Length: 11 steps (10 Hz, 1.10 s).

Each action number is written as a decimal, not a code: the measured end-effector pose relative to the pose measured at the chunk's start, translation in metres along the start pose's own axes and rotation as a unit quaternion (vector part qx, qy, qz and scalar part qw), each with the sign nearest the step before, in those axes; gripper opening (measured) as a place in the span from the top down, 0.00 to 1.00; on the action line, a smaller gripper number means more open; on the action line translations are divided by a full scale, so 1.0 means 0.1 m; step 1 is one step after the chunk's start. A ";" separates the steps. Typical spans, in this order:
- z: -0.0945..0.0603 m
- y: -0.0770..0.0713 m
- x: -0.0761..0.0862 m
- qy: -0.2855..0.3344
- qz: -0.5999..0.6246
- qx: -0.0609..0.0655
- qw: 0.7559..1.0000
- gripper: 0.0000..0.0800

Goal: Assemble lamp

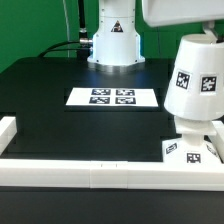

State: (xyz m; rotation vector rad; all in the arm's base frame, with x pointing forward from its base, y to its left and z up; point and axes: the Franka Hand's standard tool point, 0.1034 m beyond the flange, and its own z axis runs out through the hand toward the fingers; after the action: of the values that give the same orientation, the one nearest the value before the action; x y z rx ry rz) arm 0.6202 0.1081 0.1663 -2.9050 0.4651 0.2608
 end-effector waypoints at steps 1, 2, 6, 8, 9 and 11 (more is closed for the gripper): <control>0.02 0.01 0.00 -0.001 0.000 0.000 1.000 0.94; 0.02 0.03 0.00 -0.001 -0.003 0.000 1.000 0.94; -0.01 0.13 0.03 -0.003 -0.018 0.000 1.000 0.71; -0.06 0.16 0.04 0.000 -0.024 0.001 1.000 0.48; -0.09 0.17 0.02 -0.002 -0.025 0.001 1.000 0.31; -0.22 0.15 -0.10 -0.037 -0.025 -0.011 0.999 0.16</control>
Offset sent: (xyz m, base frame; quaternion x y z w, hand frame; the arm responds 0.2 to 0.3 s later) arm -0.0072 -0.0125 0.0007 0.0045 0.0016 -0.0305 0.9995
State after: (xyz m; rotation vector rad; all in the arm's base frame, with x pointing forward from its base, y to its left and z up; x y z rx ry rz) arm 0.6087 0.0924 0.1874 -2.9120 0.3781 0.3678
